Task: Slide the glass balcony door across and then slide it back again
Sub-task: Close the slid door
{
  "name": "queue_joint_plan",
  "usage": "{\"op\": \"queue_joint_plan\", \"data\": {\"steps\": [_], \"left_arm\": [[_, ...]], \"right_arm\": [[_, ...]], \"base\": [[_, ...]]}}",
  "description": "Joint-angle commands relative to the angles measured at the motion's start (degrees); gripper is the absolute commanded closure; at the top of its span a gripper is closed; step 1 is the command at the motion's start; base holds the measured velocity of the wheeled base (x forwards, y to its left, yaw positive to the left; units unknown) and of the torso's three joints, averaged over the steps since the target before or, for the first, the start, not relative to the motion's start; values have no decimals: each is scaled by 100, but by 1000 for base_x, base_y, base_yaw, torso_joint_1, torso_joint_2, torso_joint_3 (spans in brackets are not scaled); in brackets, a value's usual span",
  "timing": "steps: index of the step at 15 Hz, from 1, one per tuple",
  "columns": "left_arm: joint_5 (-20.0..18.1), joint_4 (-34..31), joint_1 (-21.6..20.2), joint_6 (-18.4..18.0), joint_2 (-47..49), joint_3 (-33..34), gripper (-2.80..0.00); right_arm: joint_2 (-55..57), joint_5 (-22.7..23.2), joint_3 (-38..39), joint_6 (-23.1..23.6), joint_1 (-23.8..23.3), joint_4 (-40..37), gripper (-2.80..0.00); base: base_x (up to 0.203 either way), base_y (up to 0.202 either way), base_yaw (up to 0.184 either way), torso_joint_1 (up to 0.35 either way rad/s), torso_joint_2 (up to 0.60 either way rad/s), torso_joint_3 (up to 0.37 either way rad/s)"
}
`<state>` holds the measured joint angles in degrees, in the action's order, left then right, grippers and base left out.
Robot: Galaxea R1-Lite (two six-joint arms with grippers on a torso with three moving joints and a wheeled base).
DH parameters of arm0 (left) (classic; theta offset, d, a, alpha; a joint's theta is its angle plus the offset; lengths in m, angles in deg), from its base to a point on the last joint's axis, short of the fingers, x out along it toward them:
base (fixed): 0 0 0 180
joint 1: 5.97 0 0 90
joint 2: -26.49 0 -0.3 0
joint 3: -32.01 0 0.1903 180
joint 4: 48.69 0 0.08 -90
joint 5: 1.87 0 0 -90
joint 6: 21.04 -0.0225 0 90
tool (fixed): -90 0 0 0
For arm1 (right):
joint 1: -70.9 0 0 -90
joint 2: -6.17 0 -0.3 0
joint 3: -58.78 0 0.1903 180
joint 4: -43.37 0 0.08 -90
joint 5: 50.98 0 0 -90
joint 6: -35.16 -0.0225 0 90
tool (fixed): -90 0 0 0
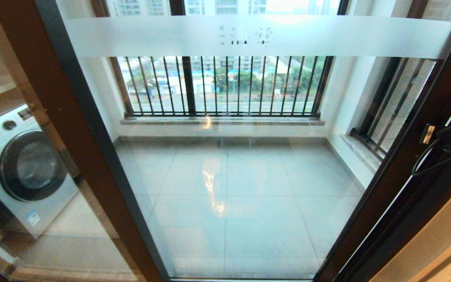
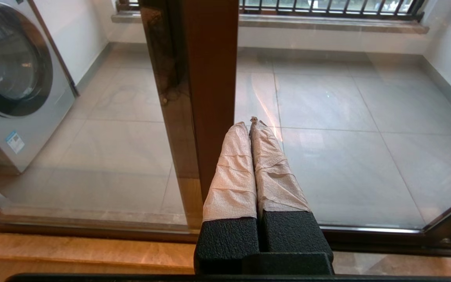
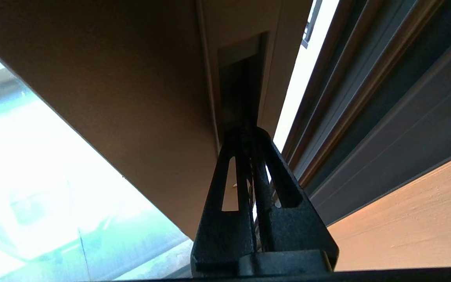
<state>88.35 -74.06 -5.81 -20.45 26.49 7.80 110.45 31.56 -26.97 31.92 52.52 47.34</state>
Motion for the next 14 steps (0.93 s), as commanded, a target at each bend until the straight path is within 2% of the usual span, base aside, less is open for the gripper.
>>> {"op": "queue_joint_plan", "data": {"steps": [1,14], "left_arm": [[4,-2,2,2,9,4,0],[4,-2,2,2,9,-4,0]], "right_arm": [[93,-10,-38,-1,-61,64,0],[308,-10,-304,8,-333,71,0]], "base": [[0,0,0,0,0,0],[0,0,0,0,0,0]]}}
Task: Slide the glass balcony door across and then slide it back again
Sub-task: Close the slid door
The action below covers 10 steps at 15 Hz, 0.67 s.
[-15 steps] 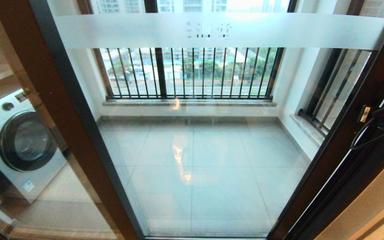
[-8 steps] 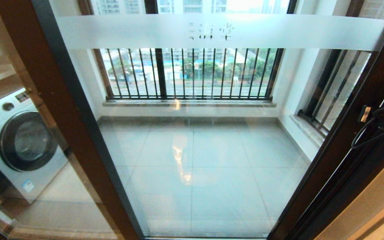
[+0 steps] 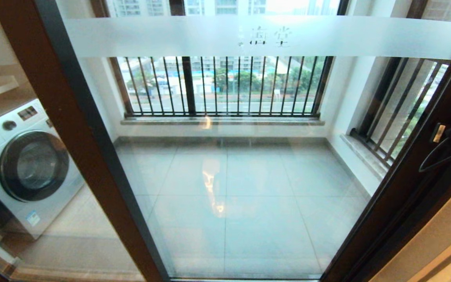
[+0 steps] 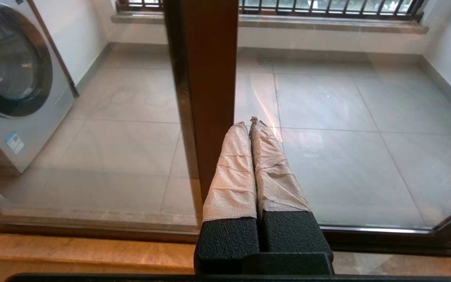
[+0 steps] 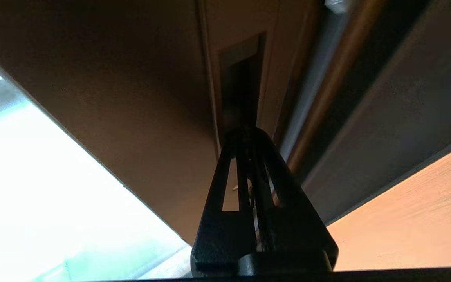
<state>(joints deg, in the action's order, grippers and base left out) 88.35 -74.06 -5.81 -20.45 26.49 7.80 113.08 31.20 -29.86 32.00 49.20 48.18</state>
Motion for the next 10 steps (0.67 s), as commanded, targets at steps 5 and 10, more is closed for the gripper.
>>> {"op": "queue_joint_plan", "data": {"steps": [5,10], "left_arm": [[4,-2,2,2,9,1,0],[4,-2,-6,2,9,3,0]], "right_arm": [[144,35,-162,-9,-177,-14,0],[-1160,622,423,77,-126,-170,0]], "base": [[0,0,0,0,0,0],[0,0,0,0,0,0]]}}
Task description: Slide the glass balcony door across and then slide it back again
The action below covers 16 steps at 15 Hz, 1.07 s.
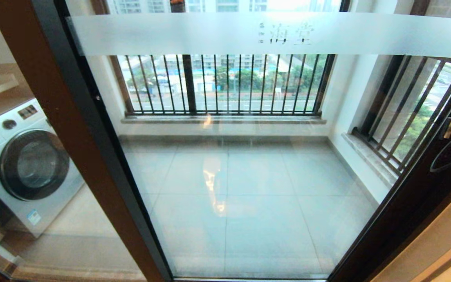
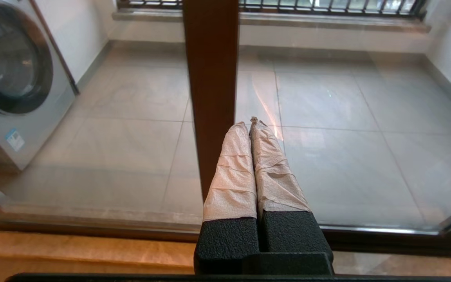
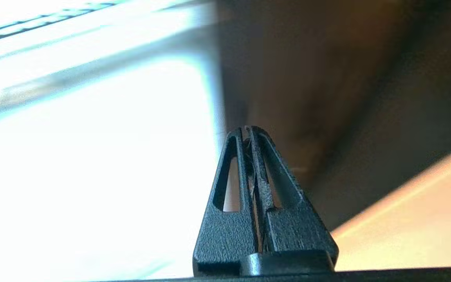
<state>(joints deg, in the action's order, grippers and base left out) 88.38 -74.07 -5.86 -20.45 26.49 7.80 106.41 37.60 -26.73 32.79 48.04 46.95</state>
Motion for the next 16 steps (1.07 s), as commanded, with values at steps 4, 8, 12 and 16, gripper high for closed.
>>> {"op": "queue_joint_plan", "data": {"steps": [4,8,12,16], "left_arm": [[2,-1,1,2,9,-4,0],[2,-1,5,2,9,-4,0],[2,-1,1,2,9,0,0],[2,-1,-1,2,9,-4,0]], "right_arm": [[-1783,180,361,137,368,-884,0],[-2623,360,340,308,446,-1288,0],[-3757,1672,663,281,508,-1554,0],[-5067,2557,1104,64,705,-2451,0]], "base": [[0,0,0,0,0,0],[0,0,0,0,0,0],[0,0,0,0,0,0],[0,0,0,0,0,0]]}}
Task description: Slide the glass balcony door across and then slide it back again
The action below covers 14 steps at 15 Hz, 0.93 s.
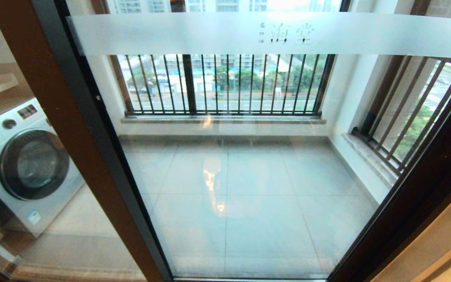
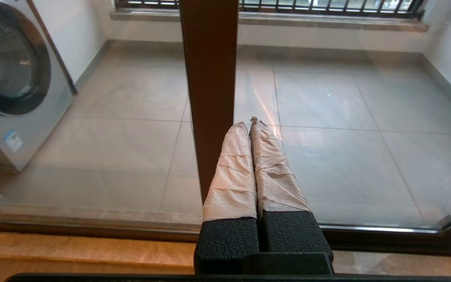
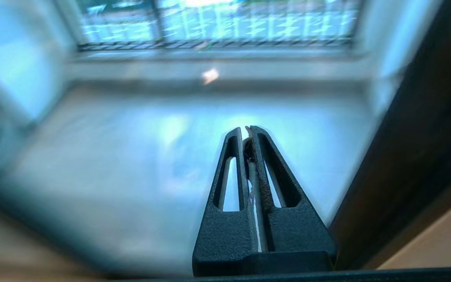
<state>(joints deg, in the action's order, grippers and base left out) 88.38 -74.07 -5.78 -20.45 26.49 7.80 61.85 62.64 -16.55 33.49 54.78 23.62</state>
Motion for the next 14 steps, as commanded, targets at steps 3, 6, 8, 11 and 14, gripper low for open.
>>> {"op": "queue_joint_plan", "data": {"steps": [3,6,8,11,14], "left_arm": [[2,-1,-2,2,9,-2,0],[2,-1,-1,2,9,5,0],[2,-1,-8,8,9,5,0],[2,-1,-1,2,9,-4,0],[2,-1,-6,2,9,-1,0]], "right_arm": [[-1696,765,275,-238,243,-1455,-280],[-2709,1203,286,-287,305,-2846,-280],[-3440,1279,147,-292,314,-4063,-280],[-3941,1094,-718,-273,318,-5998,-94],[-3964,561,-1637,214,319,-7167,0]], "base": [[0,0,0,0,0,0],[0,0,0,0,0,0],[0,0,0,0,0,0],[0,0,0,0,0,0],[0,0,0,0,0,0]]}}
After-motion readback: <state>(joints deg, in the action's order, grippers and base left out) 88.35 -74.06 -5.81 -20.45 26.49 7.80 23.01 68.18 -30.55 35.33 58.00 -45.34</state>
